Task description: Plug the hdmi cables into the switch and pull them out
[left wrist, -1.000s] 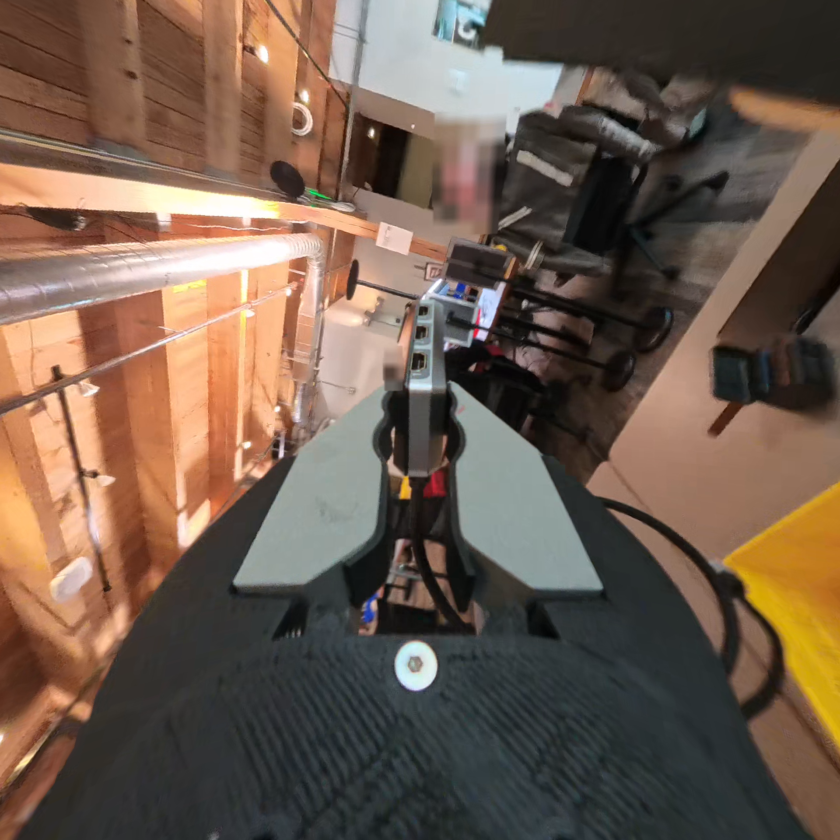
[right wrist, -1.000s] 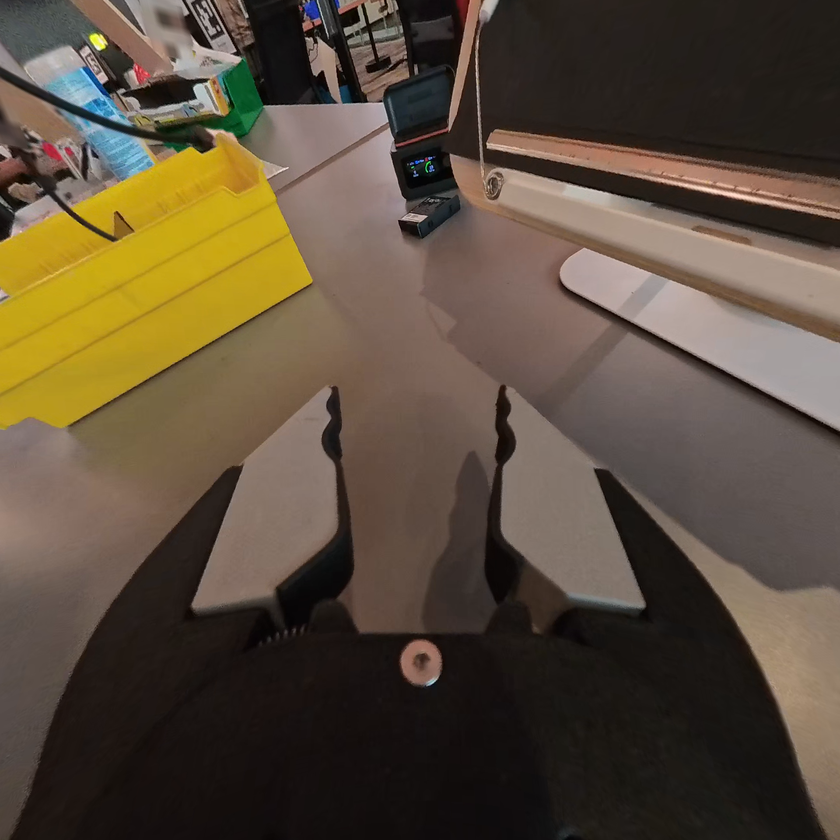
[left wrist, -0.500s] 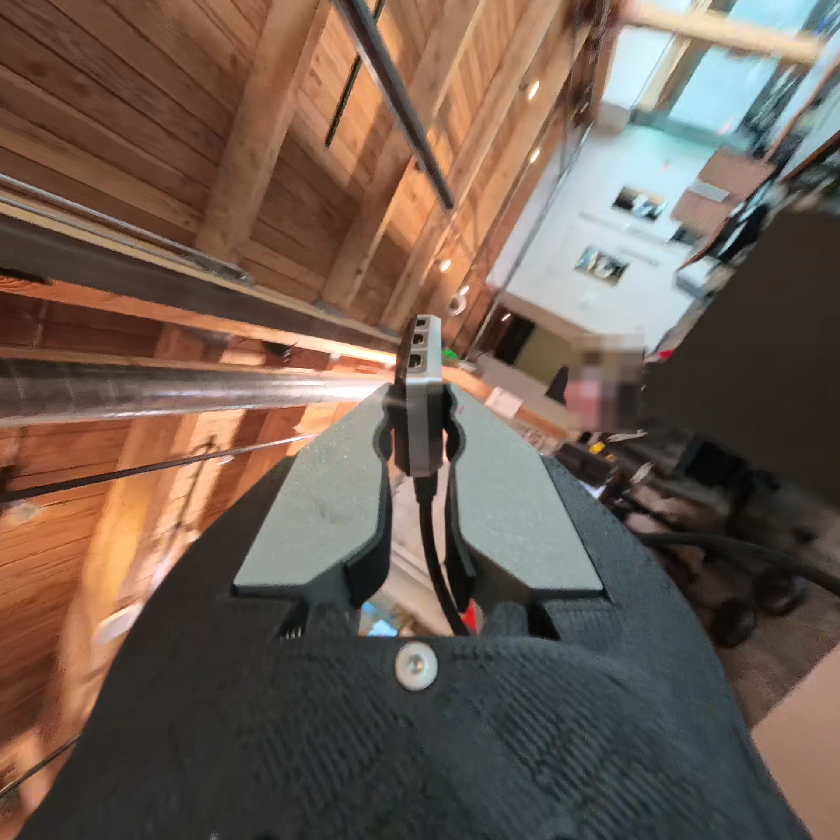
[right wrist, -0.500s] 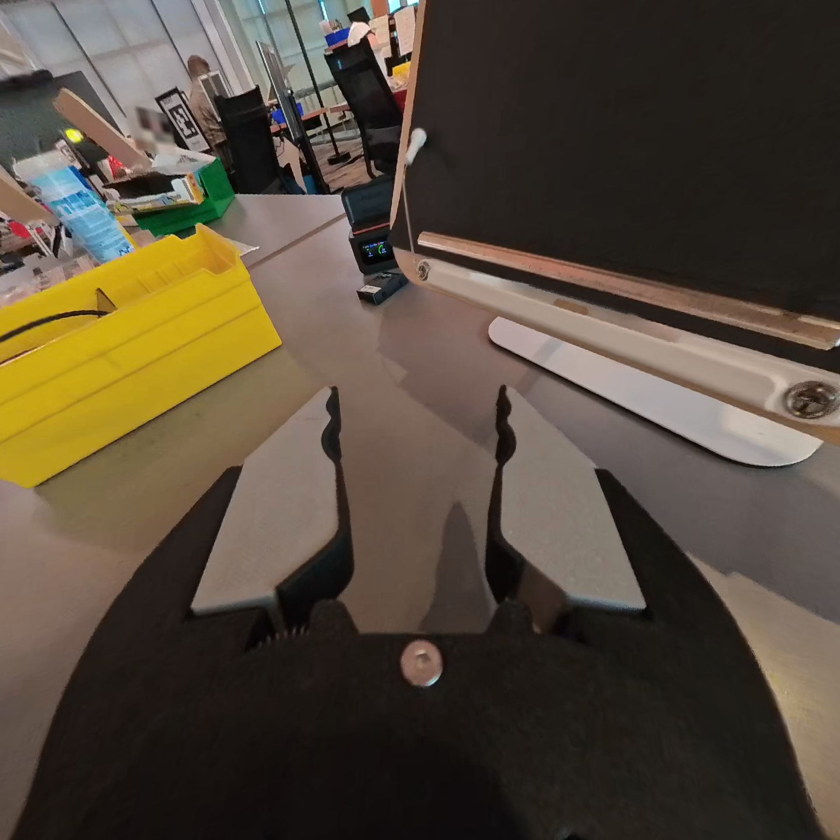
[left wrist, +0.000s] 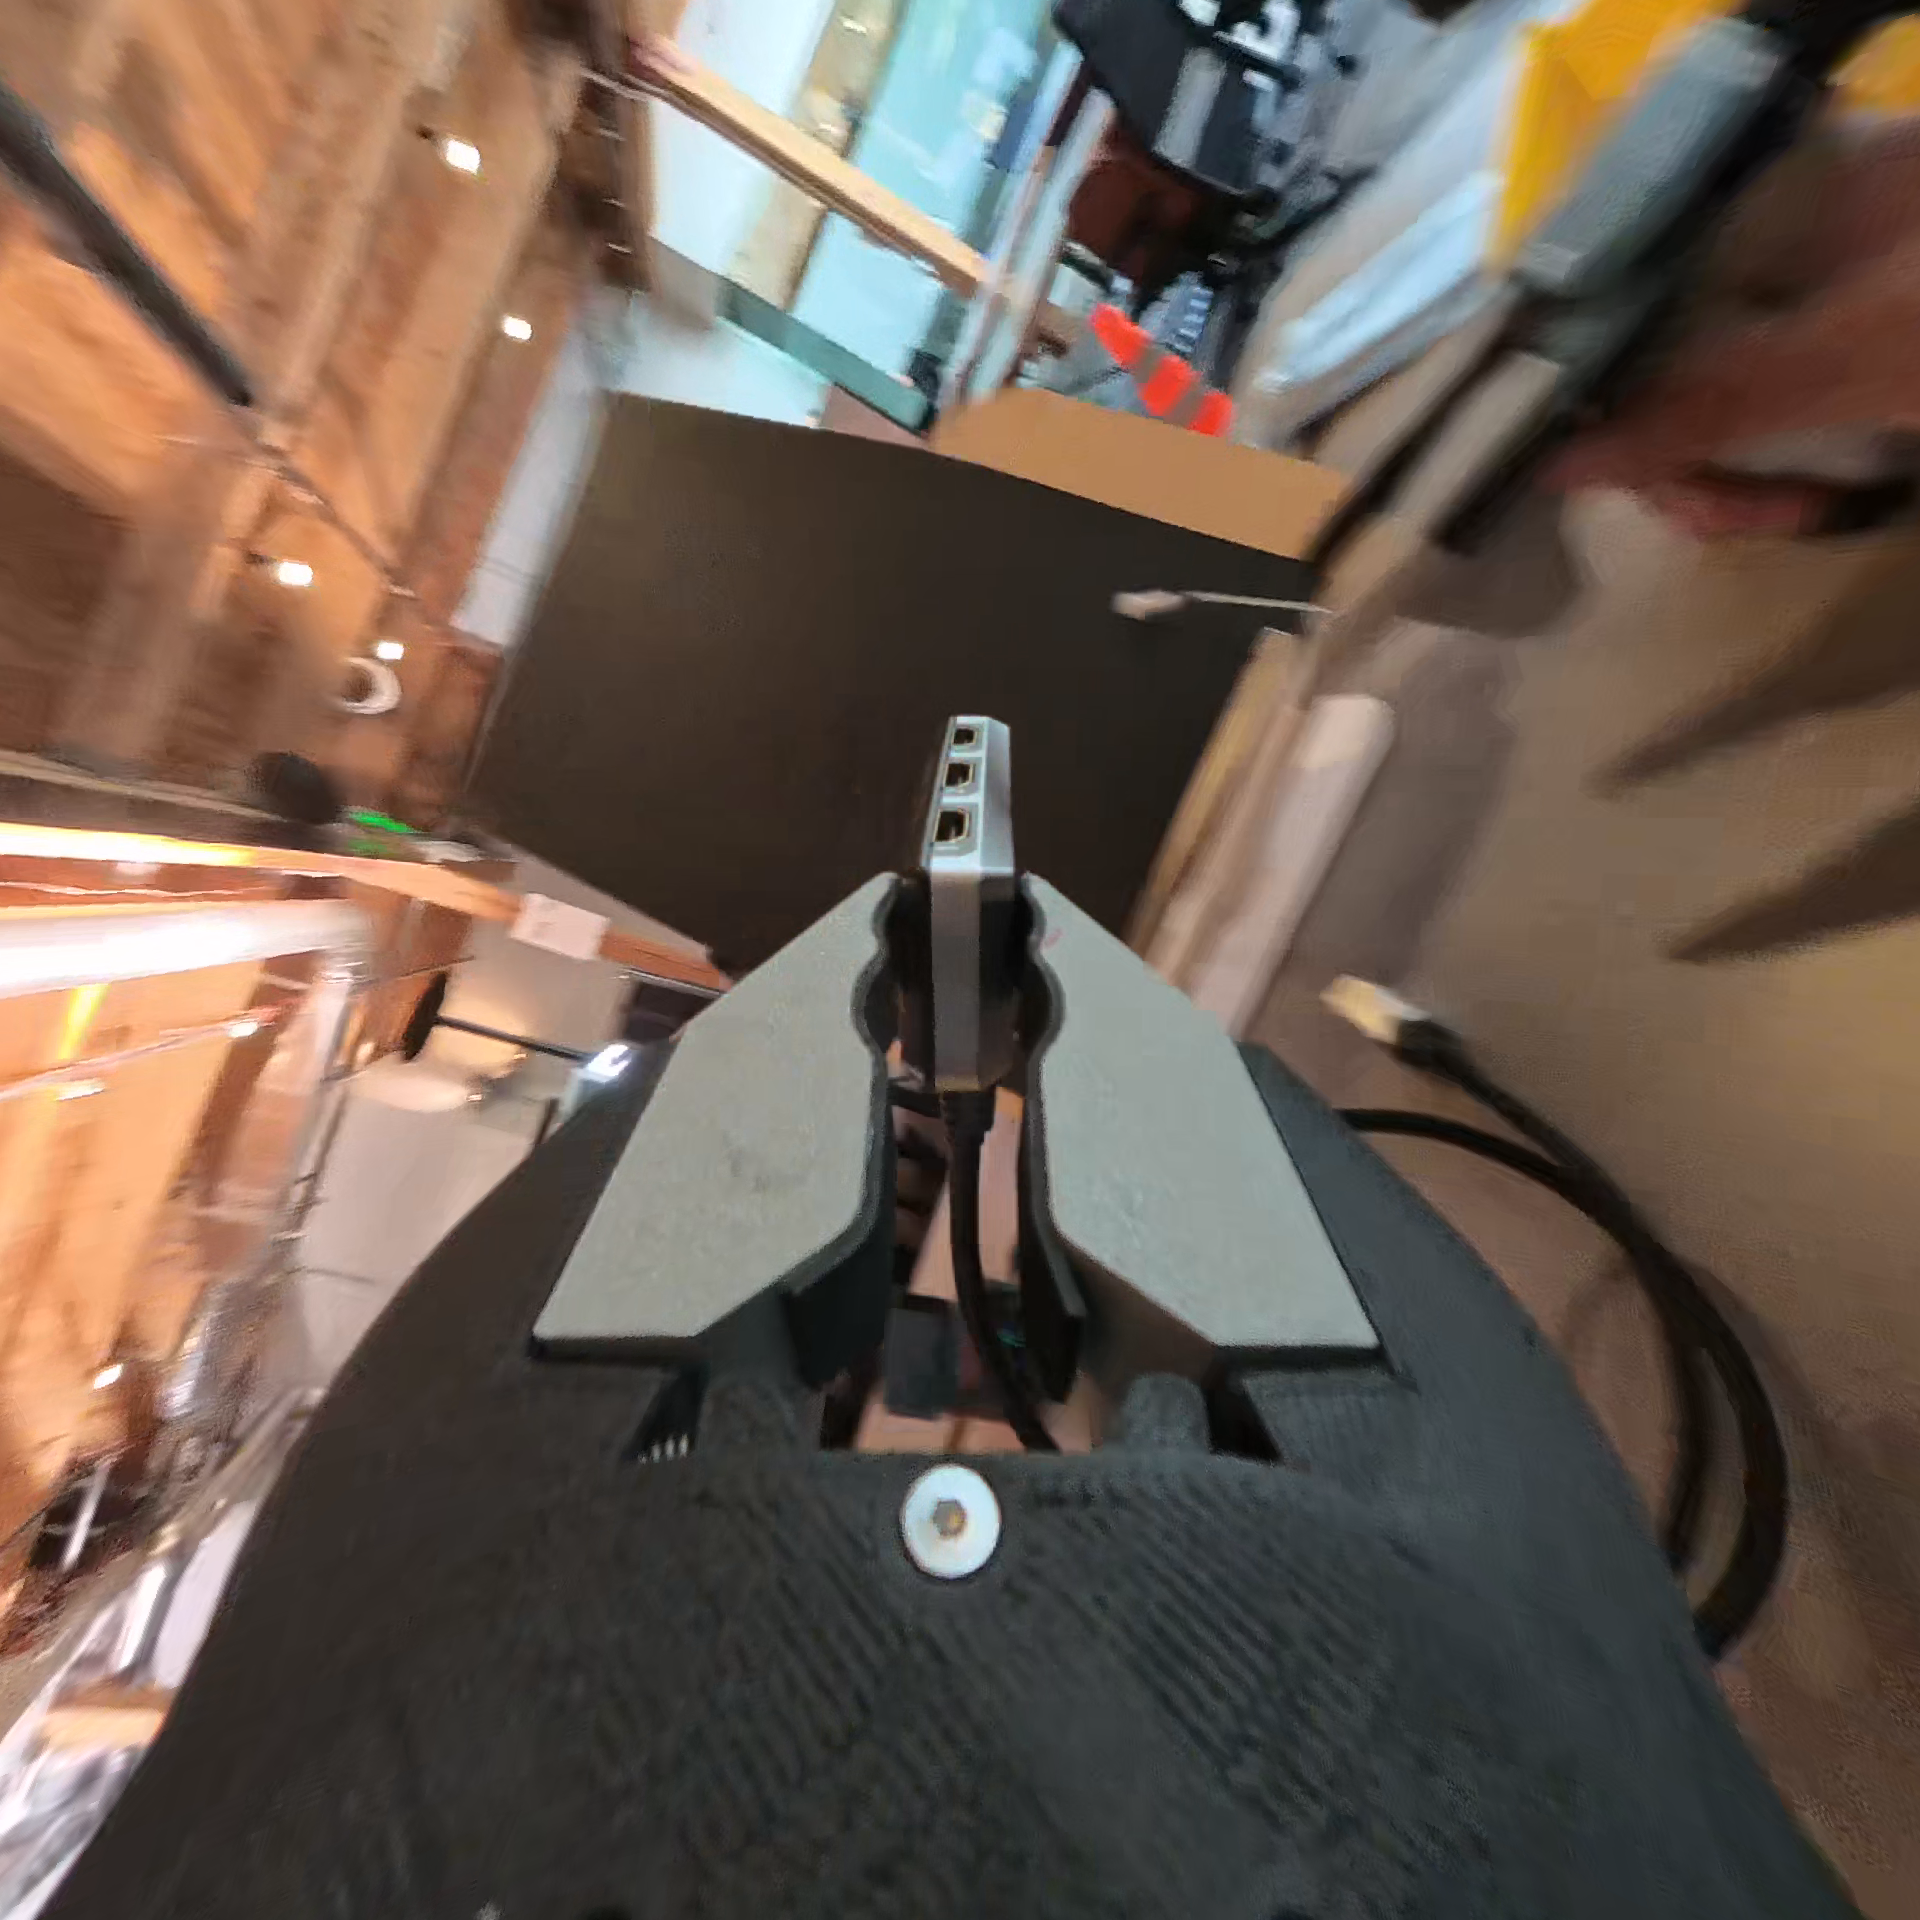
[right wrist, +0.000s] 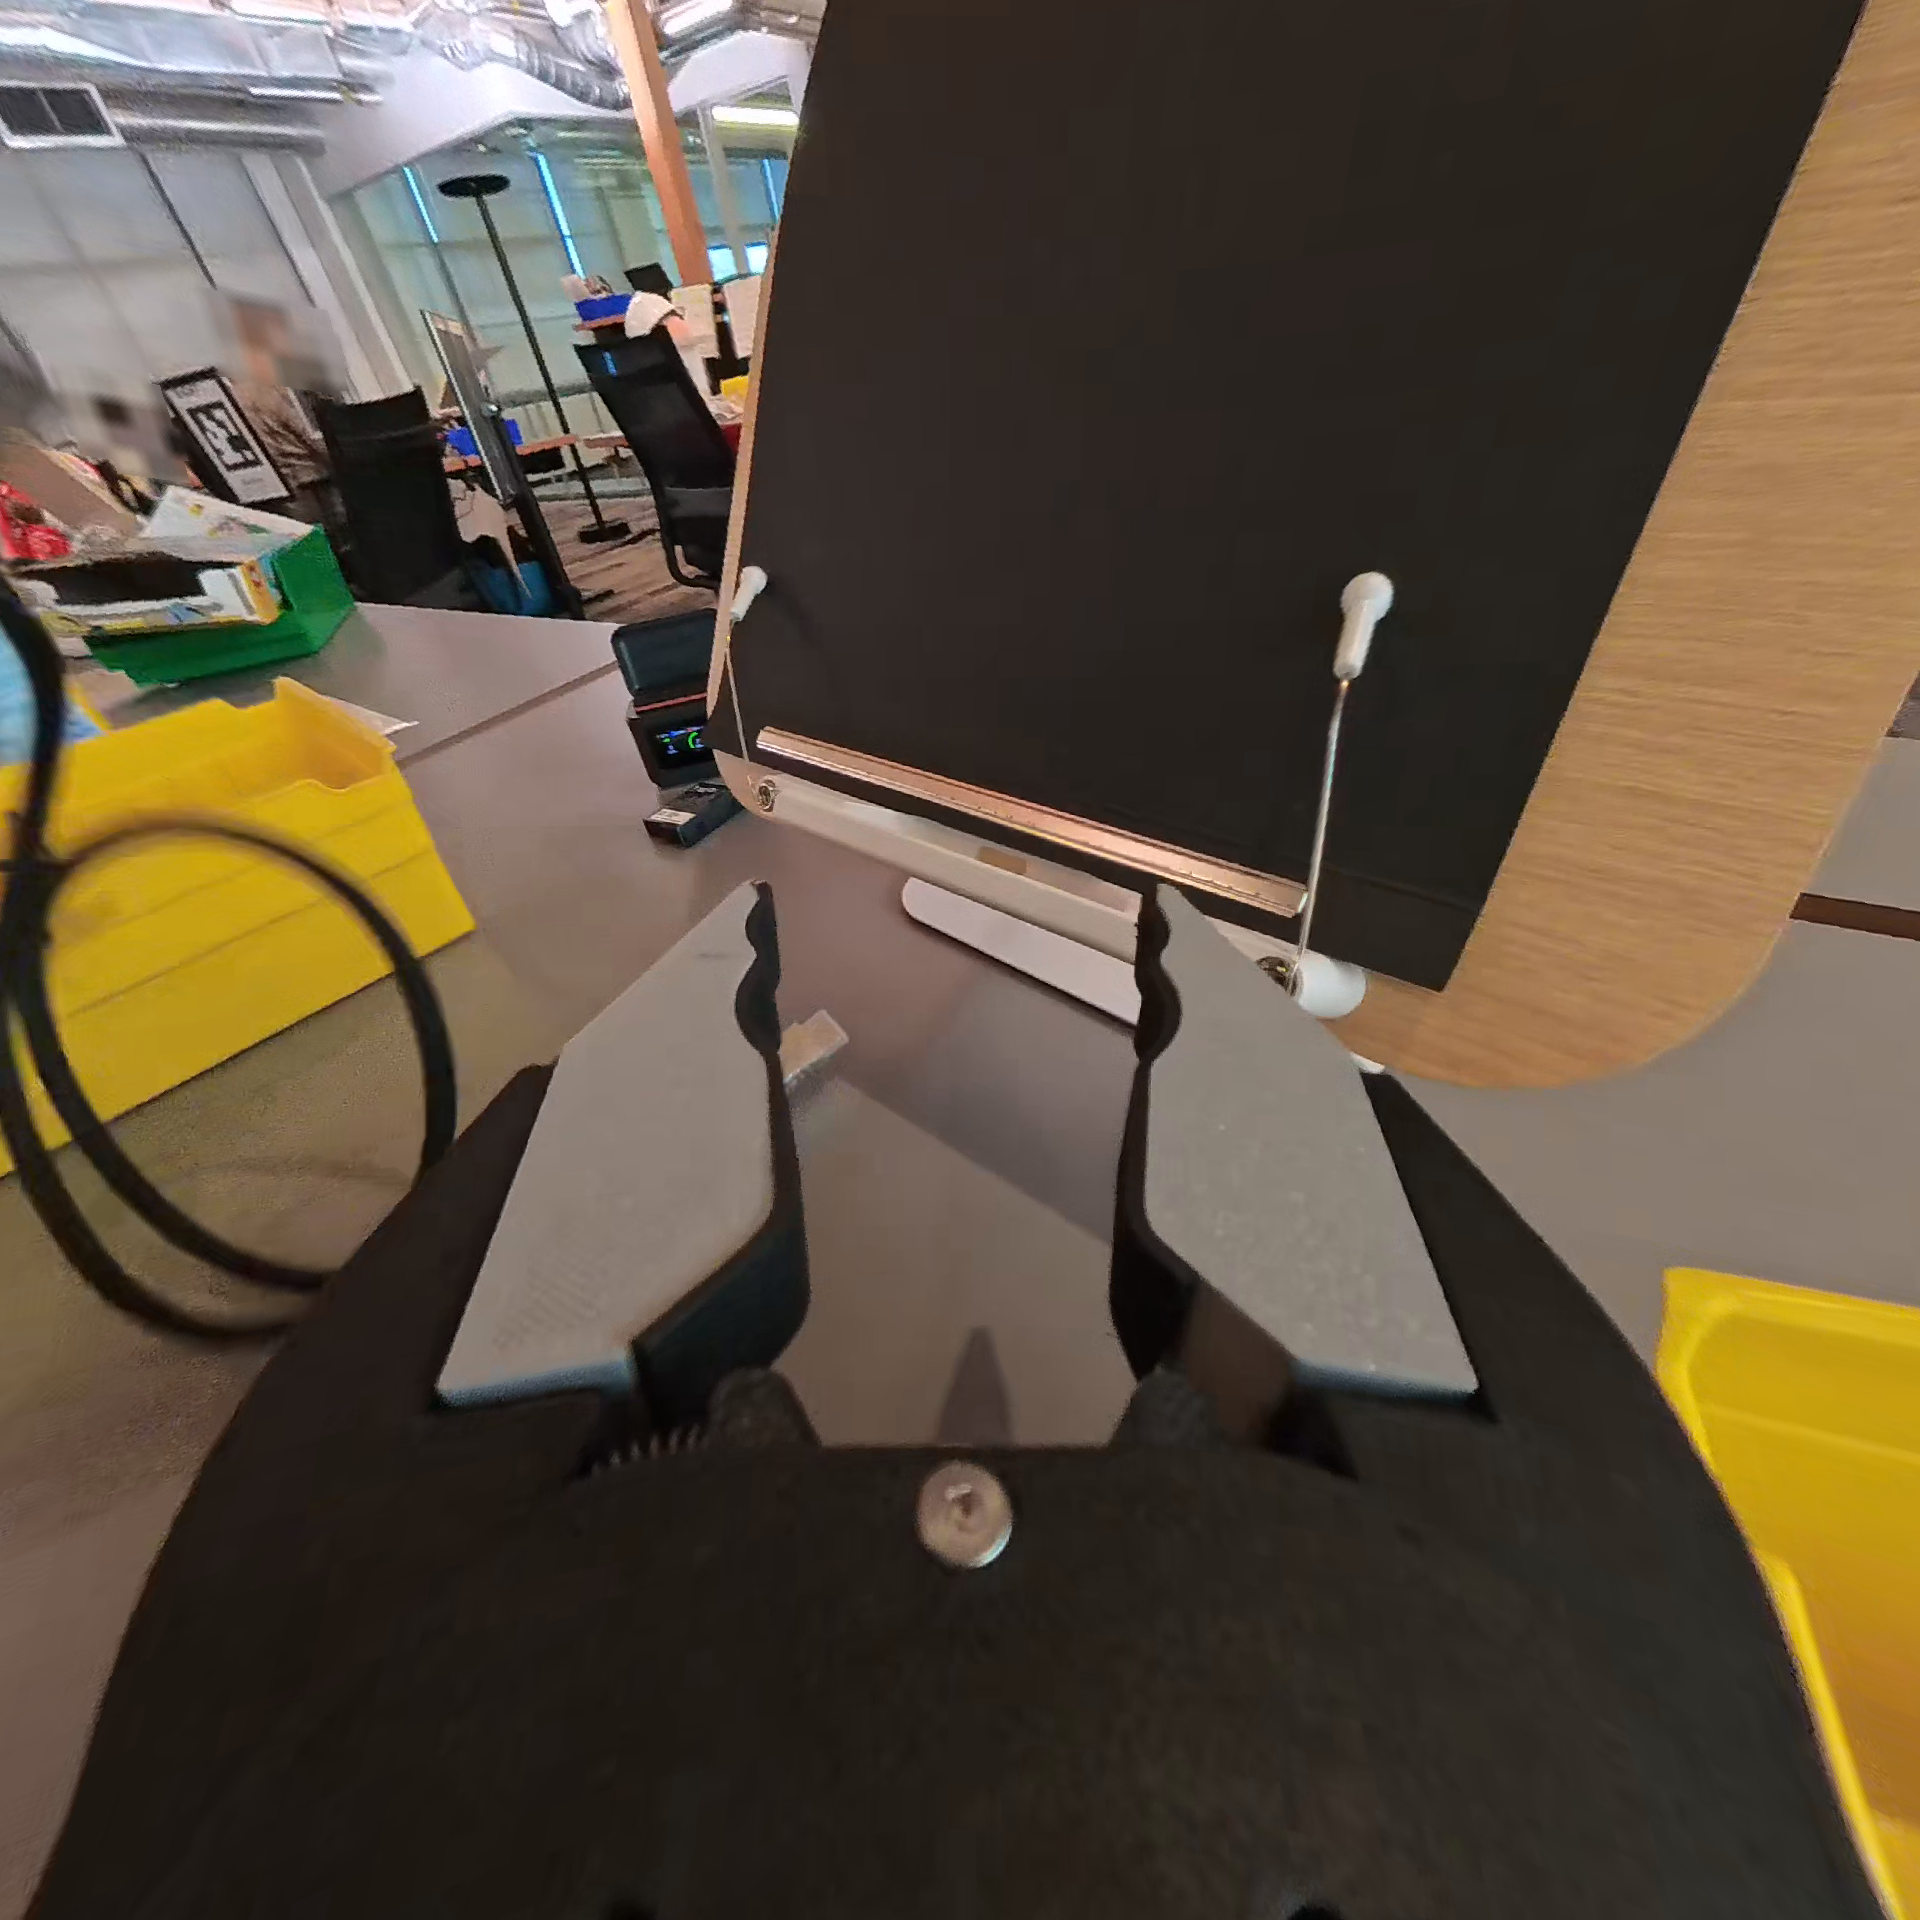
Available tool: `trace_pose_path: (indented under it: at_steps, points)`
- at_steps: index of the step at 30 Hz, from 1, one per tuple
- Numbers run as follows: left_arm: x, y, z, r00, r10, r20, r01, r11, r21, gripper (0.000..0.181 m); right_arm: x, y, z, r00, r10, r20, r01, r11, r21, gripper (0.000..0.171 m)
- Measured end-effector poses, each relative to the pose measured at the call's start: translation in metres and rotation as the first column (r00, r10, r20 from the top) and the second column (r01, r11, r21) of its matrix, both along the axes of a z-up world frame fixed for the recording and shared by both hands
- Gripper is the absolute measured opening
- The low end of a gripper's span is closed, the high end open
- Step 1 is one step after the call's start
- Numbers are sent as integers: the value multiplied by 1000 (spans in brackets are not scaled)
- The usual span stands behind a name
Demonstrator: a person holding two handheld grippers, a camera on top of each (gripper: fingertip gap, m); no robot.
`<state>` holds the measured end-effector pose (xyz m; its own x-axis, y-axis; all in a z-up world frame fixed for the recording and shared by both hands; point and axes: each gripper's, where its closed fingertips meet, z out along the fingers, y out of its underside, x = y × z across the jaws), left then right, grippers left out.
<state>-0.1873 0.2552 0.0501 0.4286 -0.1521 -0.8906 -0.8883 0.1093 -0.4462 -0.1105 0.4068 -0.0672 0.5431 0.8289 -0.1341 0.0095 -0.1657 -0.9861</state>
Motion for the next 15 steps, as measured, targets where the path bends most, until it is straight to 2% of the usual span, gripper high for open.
trace_pose_path:
  at_steps: [4, 7, 9, 12, 14, 15]
  points:
    - [23, -39, -102, 999, -43, -29, 40, 995, -96, 18, -5, -3, 0, 999, 44, -9, -44, 999, -17, 67]
    - [33, -63, -148, 999, -44, 11, 45, 986, -160, 17, -14, -10, -5, 995, 102, 1, -101, 994, -41, 68]
    - [37, -70, -169, 999, -45, 13, 46, 975, -218, 23, -20, -16, -8, 990, 138, 21, -137, 990, -41, 69]
    - [41, -73, -189, 997, -76, 4, 73, 950, -305, 43, -32, -30, -15, 971, 234, 51, -232, 972, -46, 70]
    - [39, -77, -188, 995, -100, -10, 91, 938, -335, 40, -40, -39, -22, 956, 282, 76, -279, 959, -56, 71]
    - [35, -79, -185, 996, -94, -1, 87, 930, -357, 46, -43, -43, -25, 949, 303, 88, -299, 953, -59, 70]
